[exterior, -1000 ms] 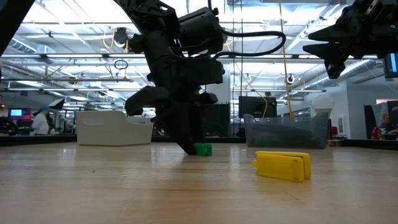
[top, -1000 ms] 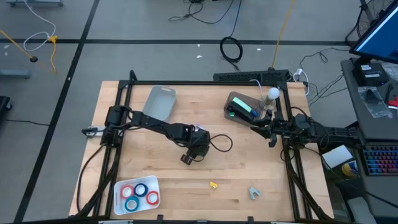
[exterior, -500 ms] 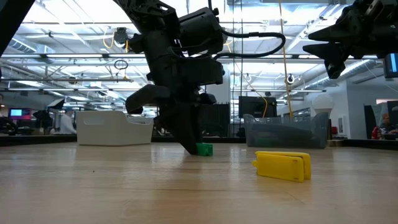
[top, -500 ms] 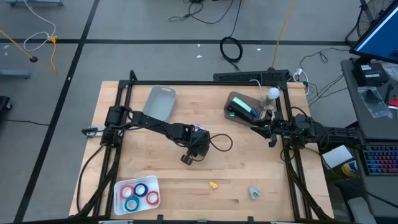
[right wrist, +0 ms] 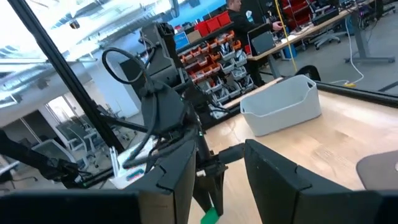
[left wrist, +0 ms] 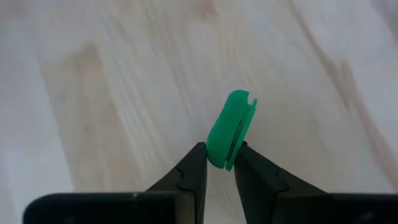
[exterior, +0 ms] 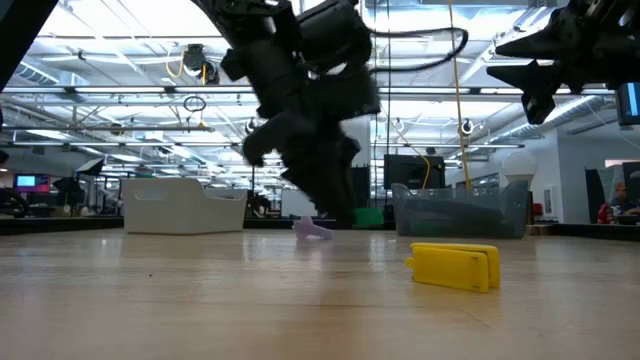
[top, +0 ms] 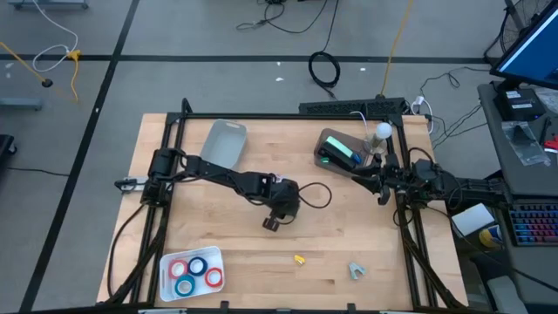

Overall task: Pick and place Stapler, Stapler remover, tape
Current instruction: Put the green small stapler into the black bin

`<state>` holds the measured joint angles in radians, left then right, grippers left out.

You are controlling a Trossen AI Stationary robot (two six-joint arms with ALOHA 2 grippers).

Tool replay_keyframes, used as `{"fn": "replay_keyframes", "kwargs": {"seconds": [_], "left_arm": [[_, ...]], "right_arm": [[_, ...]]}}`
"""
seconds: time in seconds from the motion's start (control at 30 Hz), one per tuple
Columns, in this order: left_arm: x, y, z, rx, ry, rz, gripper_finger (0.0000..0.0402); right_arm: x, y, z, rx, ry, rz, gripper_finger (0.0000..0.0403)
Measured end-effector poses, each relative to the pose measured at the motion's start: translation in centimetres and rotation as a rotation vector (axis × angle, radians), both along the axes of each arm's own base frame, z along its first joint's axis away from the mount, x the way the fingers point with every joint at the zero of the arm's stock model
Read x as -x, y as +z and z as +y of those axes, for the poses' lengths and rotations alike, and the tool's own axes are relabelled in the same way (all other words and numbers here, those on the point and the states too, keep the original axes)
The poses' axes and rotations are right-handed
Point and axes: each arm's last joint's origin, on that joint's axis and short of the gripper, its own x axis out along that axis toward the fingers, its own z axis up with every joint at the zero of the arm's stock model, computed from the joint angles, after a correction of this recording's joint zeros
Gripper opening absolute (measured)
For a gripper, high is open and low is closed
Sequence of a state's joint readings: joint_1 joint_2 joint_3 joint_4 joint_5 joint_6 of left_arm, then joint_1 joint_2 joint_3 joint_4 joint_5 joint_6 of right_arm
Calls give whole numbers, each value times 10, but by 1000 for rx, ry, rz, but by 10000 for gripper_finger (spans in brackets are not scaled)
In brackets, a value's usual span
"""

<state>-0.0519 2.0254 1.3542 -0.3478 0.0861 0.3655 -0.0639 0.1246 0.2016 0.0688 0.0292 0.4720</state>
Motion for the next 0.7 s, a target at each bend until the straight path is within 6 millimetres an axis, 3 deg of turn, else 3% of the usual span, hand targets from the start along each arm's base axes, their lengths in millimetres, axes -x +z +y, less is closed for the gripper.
{"fn": "replay_keyframes", "kwargs": {"seconds": [0.4, 0.7], "left_arm": [[-32, 53, 16, 54, 97, -223, 74], [-48, 90, 22, 84, 142, -395, 74]], "right_arm": [[0, 3, 0, -11, 4, -33, 130], [-14, -9, -1, -13, 4, 111, 130]]}}
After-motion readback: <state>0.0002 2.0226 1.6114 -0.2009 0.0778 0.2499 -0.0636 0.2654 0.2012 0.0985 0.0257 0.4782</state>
